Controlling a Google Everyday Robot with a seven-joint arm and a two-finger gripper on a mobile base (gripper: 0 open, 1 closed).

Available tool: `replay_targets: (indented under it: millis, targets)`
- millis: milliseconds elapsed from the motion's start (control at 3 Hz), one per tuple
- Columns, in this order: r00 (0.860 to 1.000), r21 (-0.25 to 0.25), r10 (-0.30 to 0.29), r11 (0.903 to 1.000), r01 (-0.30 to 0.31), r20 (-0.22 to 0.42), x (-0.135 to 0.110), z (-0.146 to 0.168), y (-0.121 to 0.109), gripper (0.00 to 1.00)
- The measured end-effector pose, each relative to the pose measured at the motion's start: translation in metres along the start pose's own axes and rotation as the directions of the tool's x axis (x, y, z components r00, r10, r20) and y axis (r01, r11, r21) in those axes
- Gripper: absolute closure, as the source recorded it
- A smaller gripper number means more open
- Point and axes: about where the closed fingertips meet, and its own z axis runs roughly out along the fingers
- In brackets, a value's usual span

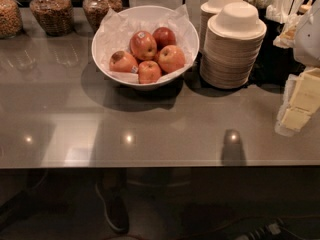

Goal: Pick apple from white bowl

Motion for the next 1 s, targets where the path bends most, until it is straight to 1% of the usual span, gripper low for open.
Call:
replay_targets:
  millis: [333,667,1000]
  targets:
    - [1.000,0.010,-0.001,1.0000,0.001,0.007,-0.002,-0.001,-0.001,0.00]
    - [0.996,0.052,-0.020,0.9985,0.016,0.083,-0.017,0.002,-0.012,0.00]
    - [0.975,0.113,-0.070,0.9925,0.047,0.212,-0.054,0.010,-0.036,0.00]
